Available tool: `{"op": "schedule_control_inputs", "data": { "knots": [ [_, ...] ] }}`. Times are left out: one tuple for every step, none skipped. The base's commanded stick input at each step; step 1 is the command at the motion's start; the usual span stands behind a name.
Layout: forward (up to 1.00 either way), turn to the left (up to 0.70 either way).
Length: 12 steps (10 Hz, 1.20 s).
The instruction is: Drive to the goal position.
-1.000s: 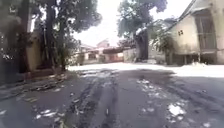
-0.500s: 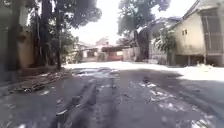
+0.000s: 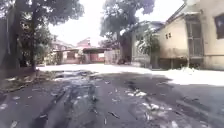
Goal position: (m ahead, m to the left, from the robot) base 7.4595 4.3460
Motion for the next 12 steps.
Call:
{"op": "schedule_control_inputs", "data": {
  "knots": [
    [1.0,0.01],
    [1.0,0.01],
    [1.0,0.01],
    [1.0,0.01],
    [1.0,0.01],
    [1.0,0.01],
    [1.0,0.01],
    [1.0,0.01],
    [1.0,0.01],
    [1.0,0.01],
    [1.0,0.01],
    [1.0,0.08]
  ]
}}
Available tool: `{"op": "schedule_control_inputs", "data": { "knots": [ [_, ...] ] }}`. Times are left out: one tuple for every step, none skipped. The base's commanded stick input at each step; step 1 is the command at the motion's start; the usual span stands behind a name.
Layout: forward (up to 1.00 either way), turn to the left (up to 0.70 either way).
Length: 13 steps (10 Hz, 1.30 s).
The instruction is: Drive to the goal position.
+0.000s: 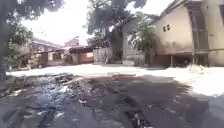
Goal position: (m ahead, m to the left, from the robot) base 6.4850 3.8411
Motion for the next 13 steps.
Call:
{"op": "schedule_control_inputs", "data": {
  "knots": [
    [1.0,0.38],
    [1.0,0.41],
    [1.0,0.41],
    [1.0,0.4],
    [1.0,0.04],
    [1.0,0.01],
    [1.0,0.01],
    [1.0,0.01],
    [1.0,0.01],
    [1.0,0.01],
    [1.0,0.01],
    [1.0,-0.04],
    [1.0,-0.39]
  ]
}}
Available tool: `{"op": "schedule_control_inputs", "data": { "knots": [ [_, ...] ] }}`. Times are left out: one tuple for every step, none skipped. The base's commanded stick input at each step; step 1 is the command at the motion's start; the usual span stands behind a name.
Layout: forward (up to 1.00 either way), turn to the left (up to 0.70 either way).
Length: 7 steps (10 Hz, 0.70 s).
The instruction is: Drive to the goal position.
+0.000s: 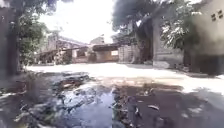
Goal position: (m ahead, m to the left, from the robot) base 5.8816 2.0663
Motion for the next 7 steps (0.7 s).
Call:
{"op": "schedule_control_inputs", "data": {
  "knots": [
    [1.0,-0.39],
    [1.0,-0.39],
    [1.0,-0.39],
    [1.0,-0.39],
    [1.0,-0.1],
    [1.0,0.01],
    [1.0,0.01]
  ]
}}
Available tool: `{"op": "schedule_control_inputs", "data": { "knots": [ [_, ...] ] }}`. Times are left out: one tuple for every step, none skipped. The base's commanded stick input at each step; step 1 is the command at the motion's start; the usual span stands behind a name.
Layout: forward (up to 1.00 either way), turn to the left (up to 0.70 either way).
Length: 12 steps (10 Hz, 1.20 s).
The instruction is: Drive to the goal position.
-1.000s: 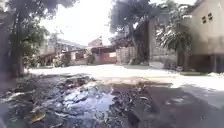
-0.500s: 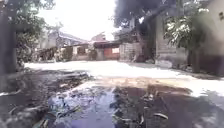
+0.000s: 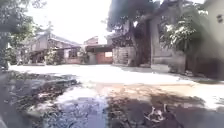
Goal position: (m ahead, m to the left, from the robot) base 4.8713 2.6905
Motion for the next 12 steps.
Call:
{"op": "schedule_control_inputs", "data": {
  "knots": [
    [1.0,0.01],
    [1.0,0.01],
    [1.0,0.01],
    [1.0,0.01],
    [1.0,0.01],
    [1.0,0.01],
    [1.0,0.01],
    [1.0,0.01],
    [1.0,0.01],
    [1.0,0.01],
    [1.0,0.01],
    [1.0,0.01]
  ]
}}
